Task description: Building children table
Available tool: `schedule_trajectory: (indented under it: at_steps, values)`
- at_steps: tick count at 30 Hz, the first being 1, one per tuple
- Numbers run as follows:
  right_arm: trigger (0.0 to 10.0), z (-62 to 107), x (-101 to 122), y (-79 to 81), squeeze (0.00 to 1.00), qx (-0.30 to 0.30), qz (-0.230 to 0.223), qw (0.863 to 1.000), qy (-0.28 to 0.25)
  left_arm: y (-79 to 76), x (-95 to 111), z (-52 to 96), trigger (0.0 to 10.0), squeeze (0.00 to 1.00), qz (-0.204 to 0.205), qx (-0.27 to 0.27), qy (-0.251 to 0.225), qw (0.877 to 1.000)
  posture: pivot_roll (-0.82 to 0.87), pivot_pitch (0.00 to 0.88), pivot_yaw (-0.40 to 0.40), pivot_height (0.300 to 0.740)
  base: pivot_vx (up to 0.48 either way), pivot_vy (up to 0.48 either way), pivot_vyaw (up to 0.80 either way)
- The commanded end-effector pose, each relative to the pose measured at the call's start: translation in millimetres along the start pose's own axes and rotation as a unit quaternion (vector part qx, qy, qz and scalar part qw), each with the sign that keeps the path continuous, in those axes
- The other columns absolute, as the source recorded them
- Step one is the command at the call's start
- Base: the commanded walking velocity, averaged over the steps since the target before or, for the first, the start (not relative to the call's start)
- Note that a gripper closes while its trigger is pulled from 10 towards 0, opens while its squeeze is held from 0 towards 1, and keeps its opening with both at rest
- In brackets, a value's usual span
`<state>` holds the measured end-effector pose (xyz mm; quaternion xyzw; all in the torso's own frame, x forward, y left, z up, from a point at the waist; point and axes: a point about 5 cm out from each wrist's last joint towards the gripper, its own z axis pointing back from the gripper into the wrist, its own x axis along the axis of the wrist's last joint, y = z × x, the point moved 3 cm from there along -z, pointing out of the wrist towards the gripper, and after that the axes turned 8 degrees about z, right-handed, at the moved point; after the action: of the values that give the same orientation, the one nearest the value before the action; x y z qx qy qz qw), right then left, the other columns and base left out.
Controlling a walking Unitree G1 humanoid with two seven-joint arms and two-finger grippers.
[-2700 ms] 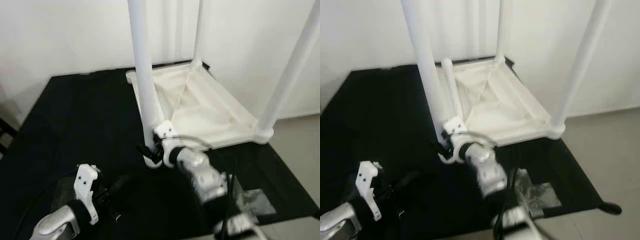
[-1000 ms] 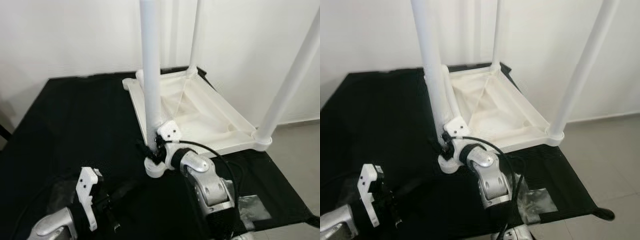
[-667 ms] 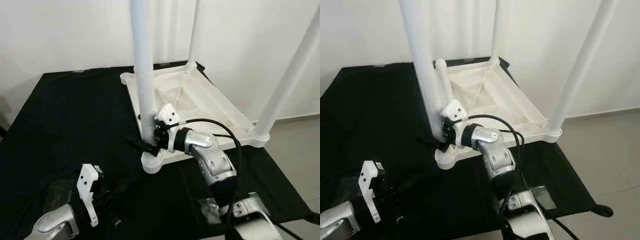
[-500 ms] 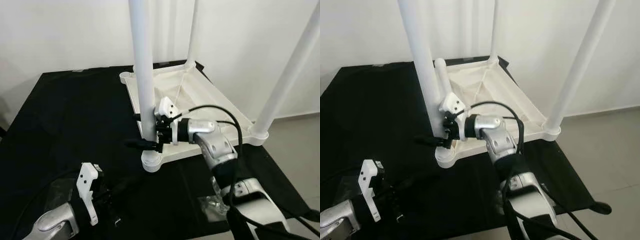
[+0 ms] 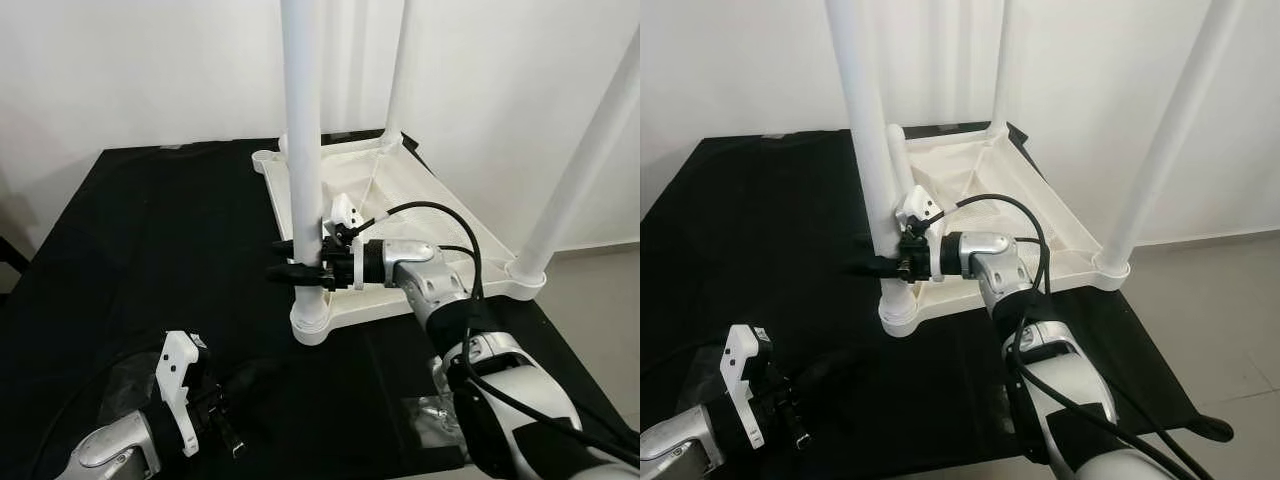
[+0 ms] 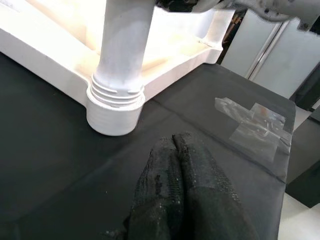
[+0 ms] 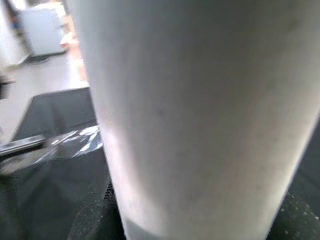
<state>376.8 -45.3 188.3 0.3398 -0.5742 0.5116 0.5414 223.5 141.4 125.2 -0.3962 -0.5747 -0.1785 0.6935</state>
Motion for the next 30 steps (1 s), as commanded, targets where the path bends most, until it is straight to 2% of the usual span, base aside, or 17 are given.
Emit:
schedule_trajectory:
  at_steps: [1, 4, 5, 6, 7, 8, 9, 12, 14, 17, 18, 19, 22, 23, 26, 28, 30]
  values:
    - [0.0, 11.5, -17, -4.1, 0.0, -0.06, 0.0, 0.998, 0.036, -2.3, -2, 2.3, 10.0, 0.0, 0.002, 0.001, 0.006, 1.0, 0.0, 0.073, -0.009, 0.74, 0.0, 0.0, 0.0]
    - [0.0, 13.4, -27, -0.9, 0.0, -0.089, -0.012, 0.995, 0.048, -2.9, -2, 3.1, 10.0, 0.0, 0.002, 0.001, 0.005, 1.0, 0.0, 0.077, -0.011, 0.74, 0.0, 0.0, 0.0]
    - [0.0, 16.7, -45, -3.9, 0.0, -0.228, -0.025, 0.969, 0.089, -3.6, -2, 4.5, 10.0, 0.0, 0.002, 0.001, 0.005, 1.0, -0.01, 0.084, -0.013, 0.74, 0.0, 0.0, 0.0]
    - [0.0, 16.7, -45, -3.9, 0.0, -0.228, -0.025, 0.969, 0.089, -3.6, -2, 4.5, 10.0, 0.0, 0.002, 0.001, 0.005, 1.0, -0.01, 0.084, -0.013, 0.74, 0.0, 0.0, 0.0]
    - [0.0, 13.4, -58, 21.2, 0.0, -0.286, -0.054, 0.951, 0.105, -4.1, -2, 5.7, 10.0, 0.0, 0.003, 0.001, 0.006, 1.0, -0.01, 0.09, -0.008, 0.74, 0.0, 0.0, 0.0]
    - [0.0, 12.0, -59, 41.8, 0.0, -0.33, -0.072, 0.935, 0.111, -3.8, -2, 7.1, 10.0, 0.0, 0.004, 0.0, 0.008, 1.0, -0.01, 0.098, 0.009, 0.74, 0.0, 0.0, 0.0]
    - [0.0, 9.3, -56, 55.6, 0.0, -0.342, -0.083, 0.93, 0.106, -3.4, -2, 7.8, 10.0, 0.0, 0.004, -0.001, 0.011, 1.0, -0.03, 0.085, 0.016, 0.74, 0.0, 0.0, 0.0]
    - [0.0, 5.5, -54, 61.0, 0.0, -0.329, -0.075, 0.936, 0.101, -3.2, -2, 8.0, 10.0, 0.0, 0.005, -0.003, 0.013, 1.0, -0.03, 0.084, 0.014, 0.74, 0.0, 0.0, 0.0]
    - [0.0, 3.3, -54, 50.4, 0.0, -0.328, -0.057, 0.937, 0.104, -2.8, -3, 7.1, 10.0, 0.0, 0.007, -0.006, 0.015, 1.0, -0.01, 0.071, -0.001, 0.74, 0.0, 0.0, 0.0]
    - [0.0, 3.3, -54, 50.4, 0.0, -0.328, -0.057, 0.937, 0.104, -2.8, -3, 7.1, 10.0, 0.0, 0.007, -0.006, 0.015, 1.0, -0.01, 0.071, -0.001, 0.74, 0.0, 0.0, 0.0]
    - [0.4, 1.7, -50, 44.8, 0.0, -0.332, -0.053, 0.936, 0.105, -2.5, -3, 6.7, 10.0, 0.0, 0.006, -0.004, 0.014, 1.0, -0.02, 0.072, 0.0, 0.74, 0.0, 0.0, 0.0]
    - [10.0, -1.0, -45, 40.8, 0.0, -0.327, -0.053, 0.938, 0.102, -2.1, -3, 6.3, 10.0, 0.0, 0.005, -0.001, 0.011, 1.0, -0.02, 0.069, -0.002, 0.74, 0.0, 0.0, 0.0]
    - [10.0, -5.0, -34, 35.7, 0.0, -0.315, -0.056, 0.943, 0.088, -1.7, -3, 5.6, 10.0, 0.0, 0.004, 0.003, 0.008, 1.0, -0.01, 0.064, -0.002, 0.74, 0.0, 0.0, 0.0]
    - [10.0, -7.2, -27, 29.5, 1.0, -0.293, -0.046, 0.952, 0.077, -1.7, -3, 5.1, 10.0, 0.0, 0.004, 0.002, 0.008, 1.0, -0.01, 0.06, -0.003, 0.74, 0.0, 0.0, 0.0]
    - [10.0, -7.0, -22, 27.9, 1.0, -0.285, -0.039, 0.955, 0.073, -1.7, -3, 4.9, 10.0, 0.0, 0.005, 0.002, 0.008, 1.0, -0.01, 0.06, -0.003, 0.74, 0.0, 0.0, 0.0]
    - [10.0, -11.9, 3, 17.1, 1.0, -0.204, -0.012, 0.979, 0.02, -1.3, -3, 3.8, 10.0, 0.0, 0.005, 0.001, 0.009, 1.0, -0.01, 0.057, -0.002, 0.74, 0.0, 0.0, 0.0]
    - [10.0, -12.7, 9, 15.2, 1.0, -0.182, -0.006, 0.983, 0.005, -1.1, -3, 3.5, 10.0, 0.0, 0.005, 0.001, 0.009, 1.0, -0.01, 0.057, -0.002, 0.74, 0.0, 0.0, 0.0]
